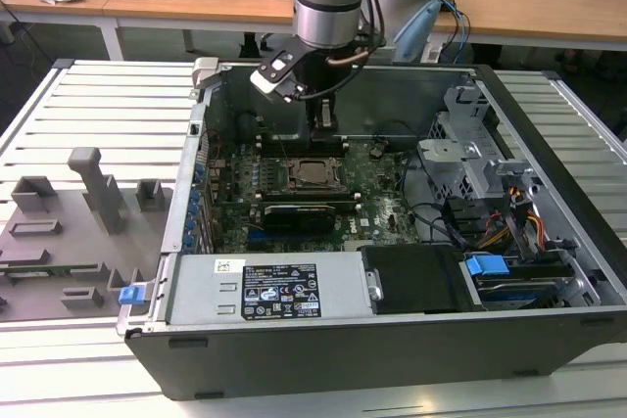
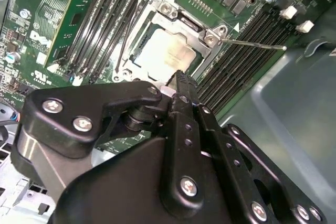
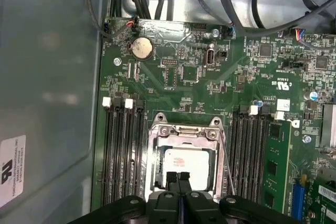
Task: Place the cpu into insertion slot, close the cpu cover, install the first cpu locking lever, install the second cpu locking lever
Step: 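Install the first cpu locking lever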
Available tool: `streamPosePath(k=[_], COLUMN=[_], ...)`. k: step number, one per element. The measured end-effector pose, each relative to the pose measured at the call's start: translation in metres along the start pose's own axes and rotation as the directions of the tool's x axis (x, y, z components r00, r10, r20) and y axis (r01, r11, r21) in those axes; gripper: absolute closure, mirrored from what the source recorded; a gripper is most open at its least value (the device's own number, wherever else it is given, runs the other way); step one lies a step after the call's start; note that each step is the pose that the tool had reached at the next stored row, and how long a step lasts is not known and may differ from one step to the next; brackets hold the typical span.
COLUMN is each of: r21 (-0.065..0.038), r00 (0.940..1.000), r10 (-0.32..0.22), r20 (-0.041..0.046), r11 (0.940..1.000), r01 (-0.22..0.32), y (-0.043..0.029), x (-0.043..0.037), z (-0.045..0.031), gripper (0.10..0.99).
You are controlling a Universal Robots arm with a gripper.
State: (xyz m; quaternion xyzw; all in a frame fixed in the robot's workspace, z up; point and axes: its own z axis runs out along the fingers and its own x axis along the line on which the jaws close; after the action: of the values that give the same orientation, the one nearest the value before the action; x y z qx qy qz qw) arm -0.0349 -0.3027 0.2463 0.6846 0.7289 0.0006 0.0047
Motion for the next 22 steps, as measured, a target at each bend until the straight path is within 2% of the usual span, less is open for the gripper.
streamPosePath(k=[2,4,6,10,11,14,15,19,20,21,22], r21=[0.0,0.0,0.0,-0.001,-0.001,-0.001,-0.002,-0.002,-0.003,-0.003,-0.003], r00=[1.0,1.0,1.0,0.9953,0.9904,0.9777,0.9675,0.9443,0.9363,0.9312,0.9285], r10=[0.0,0.0,0.0,-0.097,-0.138,-0.21,-0.253,-0.329,-0.351,-0.365,-0.371], r20=[0.0,0.0,0.0001,-0.0006,-0.0009,-0.0013,-0.0016,-0.002,-0.0021,-0.0022,-0.0022], r11=[1.0,1.0,1.0,0.9953,0.9904,0.9777,0.9675,0.9443,0.9363,0.9312,0.9285], r01=[0.0,0.0,0.0,0.097,0.138,0.21,0.253,0.329,0.351,0.365,0.371], y=[0.0,0.0001,0.0001,0.0002,0.0002,0.0002,0.0003,0.0003,0.0003,0.0003,0.0003], x=[0.0,-0.0001,-0.0001,-0.0001,-0.0001,-0.0002,-0.0002,-0.0002,-0.0002,-0.0002,-0.0002], z=[-0.0095,-0.0153,-0.0286,-0.0286,-0.0286,-0.0286,-0.0286,-0.0286,-0.0286,-0.0286,-0.0286], gripper=[0.98,0.98,0.98,0.98,0.98,0.98,0.98,0.98,0.98,0.98,0.98])
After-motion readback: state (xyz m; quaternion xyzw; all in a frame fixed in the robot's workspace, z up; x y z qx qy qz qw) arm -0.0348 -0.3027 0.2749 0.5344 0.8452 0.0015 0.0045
